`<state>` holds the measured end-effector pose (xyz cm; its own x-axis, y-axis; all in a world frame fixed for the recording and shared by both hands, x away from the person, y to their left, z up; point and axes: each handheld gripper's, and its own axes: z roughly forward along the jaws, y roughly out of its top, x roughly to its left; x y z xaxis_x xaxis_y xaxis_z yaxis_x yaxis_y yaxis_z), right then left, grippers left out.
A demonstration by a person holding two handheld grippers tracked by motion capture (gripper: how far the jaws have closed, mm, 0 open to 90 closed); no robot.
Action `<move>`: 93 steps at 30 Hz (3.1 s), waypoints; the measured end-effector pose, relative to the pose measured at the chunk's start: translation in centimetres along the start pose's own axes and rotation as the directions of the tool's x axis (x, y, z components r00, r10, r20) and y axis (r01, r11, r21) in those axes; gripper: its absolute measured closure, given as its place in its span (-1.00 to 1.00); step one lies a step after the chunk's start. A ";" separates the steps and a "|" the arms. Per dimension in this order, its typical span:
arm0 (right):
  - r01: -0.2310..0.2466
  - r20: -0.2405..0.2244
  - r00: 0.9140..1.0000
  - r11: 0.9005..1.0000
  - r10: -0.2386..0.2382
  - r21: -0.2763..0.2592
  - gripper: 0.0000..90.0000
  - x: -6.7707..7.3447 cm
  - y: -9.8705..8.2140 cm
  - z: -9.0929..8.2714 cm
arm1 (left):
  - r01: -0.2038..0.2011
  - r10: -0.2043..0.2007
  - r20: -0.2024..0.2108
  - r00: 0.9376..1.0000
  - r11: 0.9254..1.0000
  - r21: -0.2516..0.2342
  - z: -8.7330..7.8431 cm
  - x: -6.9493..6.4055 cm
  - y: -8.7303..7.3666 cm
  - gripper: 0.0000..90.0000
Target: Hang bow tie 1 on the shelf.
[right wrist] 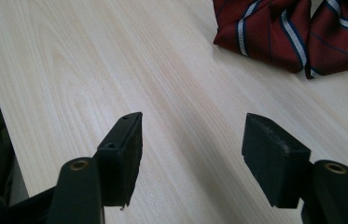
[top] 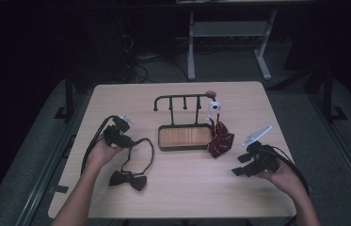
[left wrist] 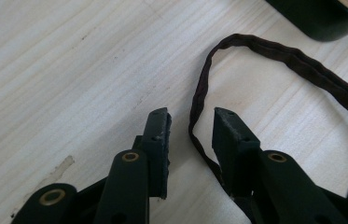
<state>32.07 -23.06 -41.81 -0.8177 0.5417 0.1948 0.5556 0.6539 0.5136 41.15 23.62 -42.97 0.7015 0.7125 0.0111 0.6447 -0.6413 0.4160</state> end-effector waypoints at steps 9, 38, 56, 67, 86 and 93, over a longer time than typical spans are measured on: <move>0.015 0.010 1.000 1.000 -0.015 -0.003 -0.16 0.4 0.3 0.0 | -0.004 0.004 -0.004 1.000 0.999 0.033 0.7 0.0 0.0 0.65; 0.008 0.017 1.000 1.000 -0.008 -0.006 -0.16 0.1 0.2 -0.2 | -0.099 0.099 0.047 0.994 0.995 0.006 -1.5 -1.1 0.0 1.00; -0.043 0.032 0.999 0.999 0.044 -0.026 -0.18 -0.8 -0.5 -1.0 | -0.158 0.159 0.049 0.986 0.987 -0.033 -3.5 -2.2 1.2 1.00; -0.033 0.039 0.999 0.999 0.034 -0.025 -0.18 -0.7 -0.5 -1.1 | -0.180 0.183 0.050 0.982 0.982 -0.057 -5.2 -2.5 1.3 1.00; -0.022 0.032 0.999 0.999 0.023 -0.037 -0.18 -0.6 -0.3 -1.3 | -0.200 0.208 0.089 0.974 0.976 -0.087 -8.1 -3.4 1.1 1.00; -0.020 0.030 0.999 0.999 0.021 -0.035 -0.18 -0.7 -0.3 -1.2 | -0.226 0.234 0.100 0.967 0.970 -0.091 -9.2 -3.9 1.4 1.00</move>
<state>32.24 -24.28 -41.06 -0.8008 0.5711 0.1805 0.5664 0.6241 0.5381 36.57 22.54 -34.07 0.8599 0.5102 0.0169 0.4395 -0.7568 0.4839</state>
